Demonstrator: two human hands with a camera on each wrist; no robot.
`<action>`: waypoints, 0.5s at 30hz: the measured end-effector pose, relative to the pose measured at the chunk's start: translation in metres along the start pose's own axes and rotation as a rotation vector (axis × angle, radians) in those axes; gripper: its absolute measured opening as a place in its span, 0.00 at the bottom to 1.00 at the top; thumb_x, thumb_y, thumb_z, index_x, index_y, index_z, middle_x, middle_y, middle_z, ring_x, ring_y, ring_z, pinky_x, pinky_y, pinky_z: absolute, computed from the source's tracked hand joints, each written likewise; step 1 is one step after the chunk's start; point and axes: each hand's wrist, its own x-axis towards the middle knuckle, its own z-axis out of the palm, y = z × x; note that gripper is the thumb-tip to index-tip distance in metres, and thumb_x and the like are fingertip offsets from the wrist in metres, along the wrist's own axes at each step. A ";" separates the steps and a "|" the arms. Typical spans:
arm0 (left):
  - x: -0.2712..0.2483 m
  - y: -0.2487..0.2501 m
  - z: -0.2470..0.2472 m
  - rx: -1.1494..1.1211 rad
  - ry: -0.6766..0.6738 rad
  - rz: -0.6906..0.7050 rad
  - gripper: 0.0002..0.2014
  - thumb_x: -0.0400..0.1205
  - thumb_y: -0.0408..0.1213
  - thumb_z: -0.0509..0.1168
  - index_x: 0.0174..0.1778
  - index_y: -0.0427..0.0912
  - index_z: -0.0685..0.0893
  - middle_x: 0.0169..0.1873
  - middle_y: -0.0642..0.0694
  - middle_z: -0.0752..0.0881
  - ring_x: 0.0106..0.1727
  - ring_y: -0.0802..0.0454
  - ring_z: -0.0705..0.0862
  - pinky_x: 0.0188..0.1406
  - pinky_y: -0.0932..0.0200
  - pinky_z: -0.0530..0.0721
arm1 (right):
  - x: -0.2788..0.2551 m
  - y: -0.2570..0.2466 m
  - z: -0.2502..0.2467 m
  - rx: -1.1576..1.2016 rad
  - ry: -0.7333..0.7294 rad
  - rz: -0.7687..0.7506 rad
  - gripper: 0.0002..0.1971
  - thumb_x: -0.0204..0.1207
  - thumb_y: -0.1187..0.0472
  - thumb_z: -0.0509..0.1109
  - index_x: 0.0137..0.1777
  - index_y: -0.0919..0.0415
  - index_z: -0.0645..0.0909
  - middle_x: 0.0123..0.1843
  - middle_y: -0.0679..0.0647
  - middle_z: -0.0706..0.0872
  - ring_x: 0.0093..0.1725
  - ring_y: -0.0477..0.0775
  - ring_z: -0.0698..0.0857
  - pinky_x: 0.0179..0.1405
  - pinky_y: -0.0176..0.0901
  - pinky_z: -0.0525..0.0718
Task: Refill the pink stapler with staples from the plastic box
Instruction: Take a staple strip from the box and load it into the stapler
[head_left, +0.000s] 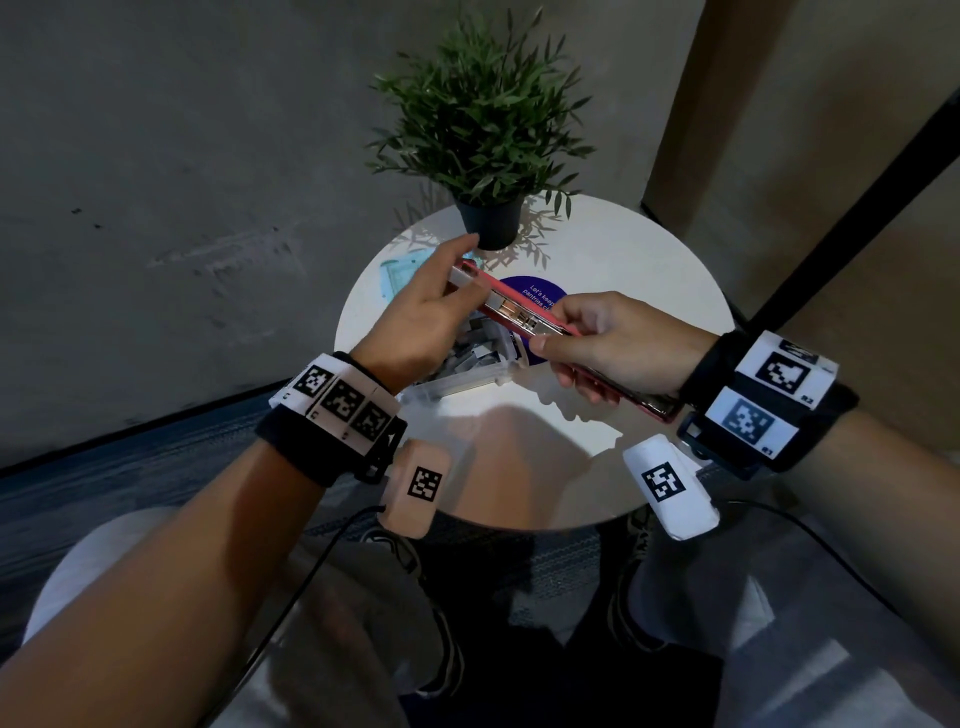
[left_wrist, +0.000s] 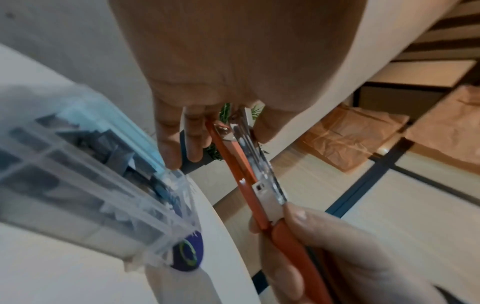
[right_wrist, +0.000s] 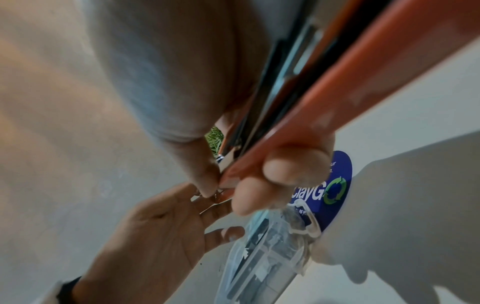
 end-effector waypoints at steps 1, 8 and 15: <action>0.000 0.000 0.001 -0.032 -0.039 -0.009 0.23 0.88 0.43 0.59 0.81 0.53 0.67 0.59 0.53 0.82 0.57 0.54 0.85 0.51 0.63 0.85 | 0.000 0.000 0.000 -0.005 0.002 0.002 0.10 0.83 0.53 0.70 0.51 0.61 0.78 0.32 0.57 0.85 0.22 0.56 0.78 0.23 0.45 0.74; 0.004 -0.001 0.000 -0.108 -0.084 -0.007 0.28 0.88 0.40 0.60 0.84 0.55 0.60 0.59 0.55 0.82 0.54 0.59 0.87 0.47 0.65 0.87 | -0.002 -0.001 -0.001 0.004 0.008 0.017 0.13 0.84 0.54 0.69 0.55 0.65 0.79 0.32 0.57 0.84 0.22 0.55 0.78 0.22 0.44 0.74; 0.007 -0.009 -0.005 -0.070 -0.005 0.090 0.12 0.88 0.41 0.59 0.66 0.52 0.79 0.55 0.42 0.87 0.55 0.45 0.90 0.53 0.52 0.89 | -0.003 -0.005 -0.008 0.028 -0.023 0.027 0.15 0.84 0.55 0.69 0.58 0.69 0.78 0.33 0.60 0.84 0.23 0.57 0.77 0.20 0.43 0.74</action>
